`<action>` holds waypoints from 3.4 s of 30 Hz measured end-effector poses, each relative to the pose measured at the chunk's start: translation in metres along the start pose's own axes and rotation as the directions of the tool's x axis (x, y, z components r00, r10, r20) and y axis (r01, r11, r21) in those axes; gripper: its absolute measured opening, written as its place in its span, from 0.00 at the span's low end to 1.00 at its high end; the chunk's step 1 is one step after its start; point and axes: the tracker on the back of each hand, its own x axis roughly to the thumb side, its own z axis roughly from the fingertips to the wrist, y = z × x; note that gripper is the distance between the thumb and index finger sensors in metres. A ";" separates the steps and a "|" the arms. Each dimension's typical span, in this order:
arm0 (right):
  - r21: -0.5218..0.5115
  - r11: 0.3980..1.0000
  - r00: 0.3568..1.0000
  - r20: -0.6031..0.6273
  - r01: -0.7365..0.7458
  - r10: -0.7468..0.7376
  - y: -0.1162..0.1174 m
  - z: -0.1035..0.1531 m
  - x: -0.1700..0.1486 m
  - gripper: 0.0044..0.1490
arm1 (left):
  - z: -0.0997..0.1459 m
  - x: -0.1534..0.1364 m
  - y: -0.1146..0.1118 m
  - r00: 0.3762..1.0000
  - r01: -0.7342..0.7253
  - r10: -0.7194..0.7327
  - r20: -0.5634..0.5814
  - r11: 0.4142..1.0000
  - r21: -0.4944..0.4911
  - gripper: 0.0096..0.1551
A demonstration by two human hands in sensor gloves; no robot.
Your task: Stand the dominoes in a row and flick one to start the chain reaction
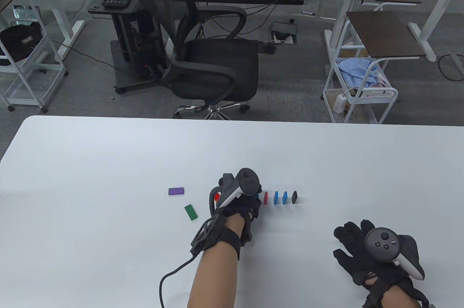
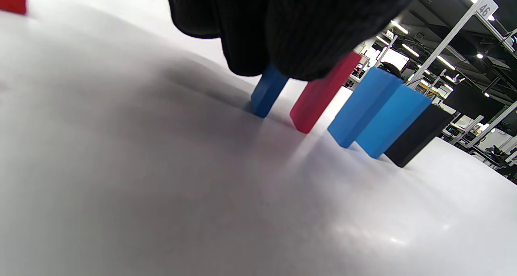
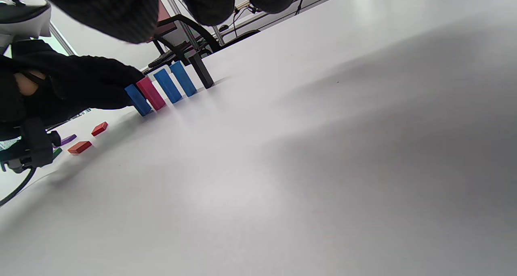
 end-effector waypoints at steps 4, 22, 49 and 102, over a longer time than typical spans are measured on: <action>0.002 1.000 1.000 -0.001 0.000 0.000 0.000 0.000 0.000 0.39 | -0.001 0.001 0.000 1.000 0.001 -0.001 0.000 1.000 -0.001 0.31; 0.008 1.000 1.000 -0.002 0.016 -0.016 0.000 0.000 -0.001 0.39 | 0.003 -0.001 0.002 1.000 0.014 -0.014 -0.007 0.999 -0.030 0.39; 0.019 1.000 1.000 -0.015 0.022 -0.022 0.001 0.001 -0.003 0.39 | 0.058 -0.045 0.029 0.957 0.288 -0.289 -0.024 0.957 -0.032 0.36; 0.040 0.999 0.999 -0.020 0.031 -0.030 0.002 -0.001 -0.008 0.39 | 0.052 -0.035 0.048 0.967 0.248 -0.251 0.044 0.966 0.068 0.32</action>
